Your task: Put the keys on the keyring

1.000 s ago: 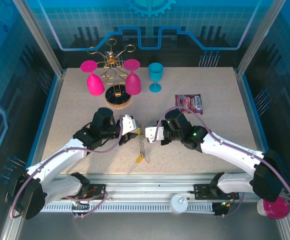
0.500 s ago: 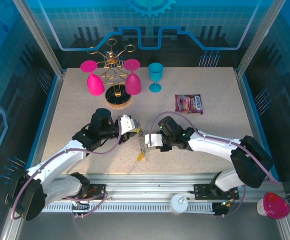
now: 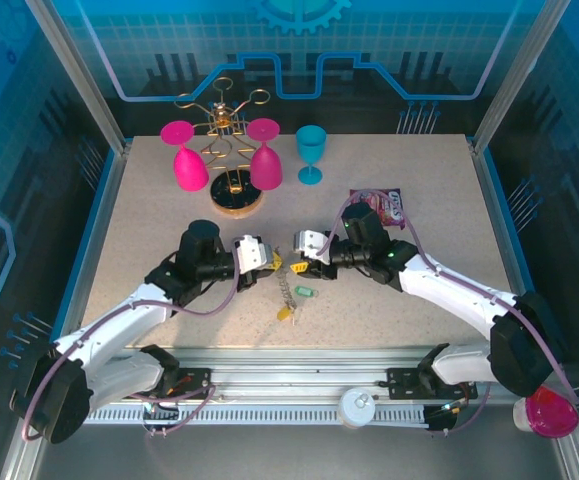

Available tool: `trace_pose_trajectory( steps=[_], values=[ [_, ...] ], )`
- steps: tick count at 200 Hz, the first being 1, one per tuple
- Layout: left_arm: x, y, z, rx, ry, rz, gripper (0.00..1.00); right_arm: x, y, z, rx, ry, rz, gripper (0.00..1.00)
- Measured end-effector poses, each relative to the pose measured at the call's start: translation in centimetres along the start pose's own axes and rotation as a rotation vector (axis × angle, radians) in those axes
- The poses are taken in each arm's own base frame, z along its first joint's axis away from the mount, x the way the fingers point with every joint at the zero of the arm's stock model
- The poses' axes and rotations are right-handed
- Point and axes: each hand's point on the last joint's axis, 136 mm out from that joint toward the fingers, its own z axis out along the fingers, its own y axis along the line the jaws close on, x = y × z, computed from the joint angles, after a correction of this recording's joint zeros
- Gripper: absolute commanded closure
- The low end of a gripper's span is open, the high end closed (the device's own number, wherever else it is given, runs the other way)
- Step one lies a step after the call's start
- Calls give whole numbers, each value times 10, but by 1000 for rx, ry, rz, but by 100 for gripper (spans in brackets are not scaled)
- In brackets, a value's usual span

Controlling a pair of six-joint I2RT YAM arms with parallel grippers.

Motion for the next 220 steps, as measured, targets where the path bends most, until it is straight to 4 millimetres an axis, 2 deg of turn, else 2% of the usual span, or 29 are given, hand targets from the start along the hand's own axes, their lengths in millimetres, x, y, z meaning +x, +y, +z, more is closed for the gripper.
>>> trace_pose_trajectory(
  steps=[33,59,91,141,187,220],
  values=[
    [-5,-4,-1,16,-27,13,100,-18,2,0,-35,-59,0,67],
    [-6,-5,-1,21,-32,14,100,-26,5,0,-56,-85,-3,75],
    [-4,-5,-1,19,-30,12,100,-24,8,4,-77,-85,7,78],
    [-4,-5,-2,18,-31,13,100,-21,9,8,-87,-74,-3,75],
    [-3,-2,-2,8,-26,11,100,-20,10,10,-96,-64,-15,83],
    [0,0,-2,-3,-16,7,100,-19,10,12,-103,-53,-27,97]
  ],
)
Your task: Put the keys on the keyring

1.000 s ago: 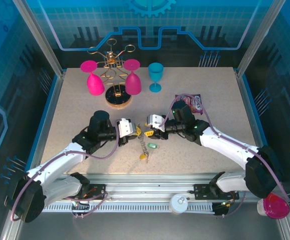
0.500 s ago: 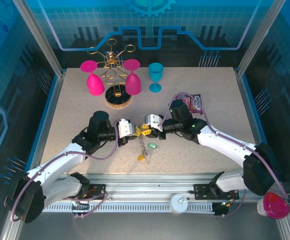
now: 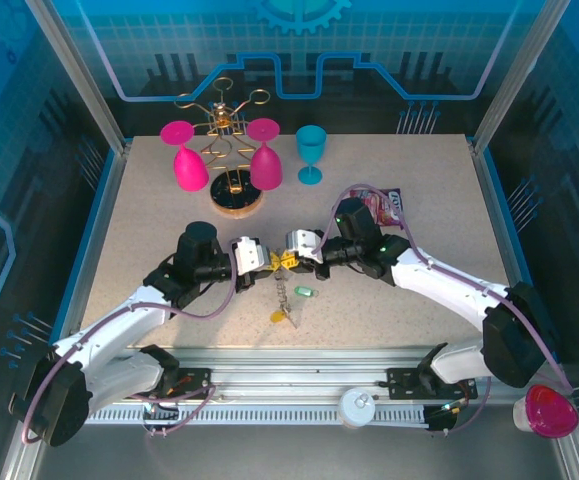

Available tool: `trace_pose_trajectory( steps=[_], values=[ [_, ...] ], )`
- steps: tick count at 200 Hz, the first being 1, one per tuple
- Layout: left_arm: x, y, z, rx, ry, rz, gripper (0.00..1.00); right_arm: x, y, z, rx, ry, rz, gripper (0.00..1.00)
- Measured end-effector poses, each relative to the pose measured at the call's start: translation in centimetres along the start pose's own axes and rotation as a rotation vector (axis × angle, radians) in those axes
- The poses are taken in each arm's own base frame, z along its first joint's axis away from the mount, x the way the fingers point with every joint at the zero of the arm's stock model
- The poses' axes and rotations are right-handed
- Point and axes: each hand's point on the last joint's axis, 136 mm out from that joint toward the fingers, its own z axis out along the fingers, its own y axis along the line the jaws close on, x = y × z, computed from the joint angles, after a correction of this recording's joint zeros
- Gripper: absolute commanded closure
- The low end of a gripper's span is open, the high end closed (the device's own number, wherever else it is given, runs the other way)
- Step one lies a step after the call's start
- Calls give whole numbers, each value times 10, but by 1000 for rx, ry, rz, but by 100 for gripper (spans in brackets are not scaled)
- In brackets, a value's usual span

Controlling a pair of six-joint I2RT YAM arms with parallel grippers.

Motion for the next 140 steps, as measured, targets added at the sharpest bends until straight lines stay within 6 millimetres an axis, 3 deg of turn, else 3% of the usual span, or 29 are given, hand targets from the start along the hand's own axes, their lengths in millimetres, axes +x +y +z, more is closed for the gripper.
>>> trace_pose_trajectory(
  steps=[35,50,66,112,140],
  values=[
    [1,-1,0,1,2,-3,100,1,1,0,-2,5,3,100],
    [1,-1,0,1,2,-3,100,1,1,0,-1,4,5,78],
    [0,0,0,1,-1,0,100,2,0,-1,8,-1,9,69],
    [-4,1,0,-7,-17,15,100,3,2,-2,9,-1,11,72],
    [-5,2,0,-8,-20,17,100,3,2,-2,9,-1,12,83]
  ],
)
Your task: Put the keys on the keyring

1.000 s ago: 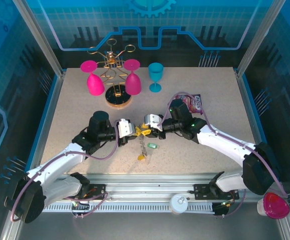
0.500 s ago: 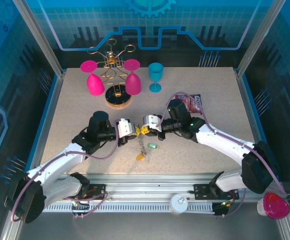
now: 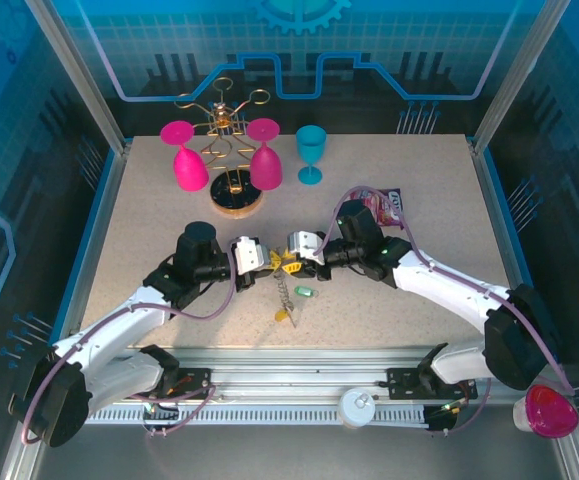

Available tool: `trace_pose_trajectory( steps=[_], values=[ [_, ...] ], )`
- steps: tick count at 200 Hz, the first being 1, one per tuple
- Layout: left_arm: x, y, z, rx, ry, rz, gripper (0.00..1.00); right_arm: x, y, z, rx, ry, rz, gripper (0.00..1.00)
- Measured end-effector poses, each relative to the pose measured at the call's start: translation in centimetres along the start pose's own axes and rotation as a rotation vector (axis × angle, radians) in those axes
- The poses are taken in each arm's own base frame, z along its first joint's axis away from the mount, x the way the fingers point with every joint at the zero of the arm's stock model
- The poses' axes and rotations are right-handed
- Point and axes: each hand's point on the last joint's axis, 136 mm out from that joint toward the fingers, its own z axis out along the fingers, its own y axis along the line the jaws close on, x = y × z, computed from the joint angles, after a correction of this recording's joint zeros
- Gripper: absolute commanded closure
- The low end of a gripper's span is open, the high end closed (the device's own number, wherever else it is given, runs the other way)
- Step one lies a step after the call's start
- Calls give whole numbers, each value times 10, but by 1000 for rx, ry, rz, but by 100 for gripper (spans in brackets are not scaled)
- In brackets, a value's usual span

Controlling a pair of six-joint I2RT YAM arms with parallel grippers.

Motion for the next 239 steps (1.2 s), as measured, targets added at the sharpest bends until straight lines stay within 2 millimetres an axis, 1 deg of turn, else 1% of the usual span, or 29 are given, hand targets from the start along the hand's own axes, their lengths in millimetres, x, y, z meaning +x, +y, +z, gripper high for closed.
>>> trace_pose_trajectory(
  steps=[42,86,92,120,134,143,169,195,218,239],
  values=[
    [1,-1,0,3,2,-3,100,1,-3,0,11,2,3,100],
    [0,1,0,-7,2,-6,100,0,-5,0,14,-7,17,100],
    [-1,2,-1,-11,1,-4,95,-1,-5,-1,14,-12,21,100],
    [-1,3,-4,-35,-1,-15,83,-1,-3,0,8,-42,37,100],
    [-2,3,-6,-49,-8,-17,74,3,-1,1,2,-41,52,100],
    [-2,3,-8,-61,-11,-24,71,5,0,1,-2,-39,64,100],
    [0,1,-12,-81,-14,-41,68,8,1,1,-2,-39,78,100],
    [8,-1,-14,-92,-4,-73,64,6,1,1,-2,-50,84,100],
    [12,-3,-13,-91,-4,-101,65,5,1,1,-1,-58,87,100],
    [12,-2,-12,-93,-12,-120,69,3,1,1,-4,-65,89,100]
  ],
)
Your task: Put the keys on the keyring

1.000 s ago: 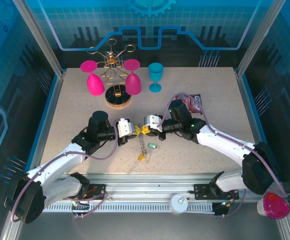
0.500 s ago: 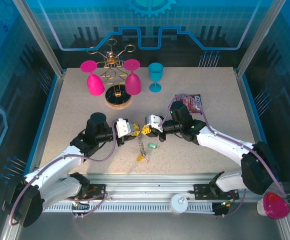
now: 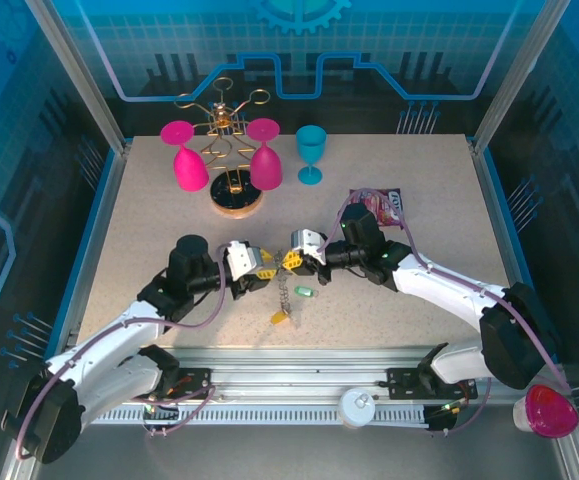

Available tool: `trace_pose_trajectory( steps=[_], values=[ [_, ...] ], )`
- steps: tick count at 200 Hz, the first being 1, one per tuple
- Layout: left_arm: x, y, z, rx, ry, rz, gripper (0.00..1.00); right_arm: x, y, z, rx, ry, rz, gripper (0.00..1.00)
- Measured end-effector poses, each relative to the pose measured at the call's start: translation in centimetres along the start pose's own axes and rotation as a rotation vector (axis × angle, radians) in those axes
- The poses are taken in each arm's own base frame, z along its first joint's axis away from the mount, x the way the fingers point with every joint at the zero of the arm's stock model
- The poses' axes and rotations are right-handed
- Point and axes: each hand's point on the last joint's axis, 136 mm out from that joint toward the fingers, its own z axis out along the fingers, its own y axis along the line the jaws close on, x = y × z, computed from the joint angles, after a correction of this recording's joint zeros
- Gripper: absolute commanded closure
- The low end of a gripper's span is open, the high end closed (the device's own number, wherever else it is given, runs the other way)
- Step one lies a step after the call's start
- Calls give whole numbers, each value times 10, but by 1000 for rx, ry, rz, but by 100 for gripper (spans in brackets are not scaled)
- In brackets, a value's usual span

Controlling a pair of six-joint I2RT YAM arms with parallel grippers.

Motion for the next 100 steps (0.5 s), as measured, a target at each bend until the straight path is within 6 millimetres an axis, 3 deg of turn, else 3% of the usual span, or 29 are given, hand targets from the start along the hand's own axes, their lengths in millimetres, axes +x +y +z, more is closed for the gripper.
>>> trace_pose_trajectory(
  steps=[31,56,82,100],
  values=[
    [4,2,8,12,0,-32,78,-3,0,0,-2,-13,3,100],
    [15,3,17,27,20,-59,100,-6,-2,0,4,-24,-9,100],
    [26,6,24,22,43,-91,99,-3,-7,0,33,-9,-5,100],
    [28,11,23,-11,43,-105,81,7,-21,-5,102,32,46,97]
  ],
)
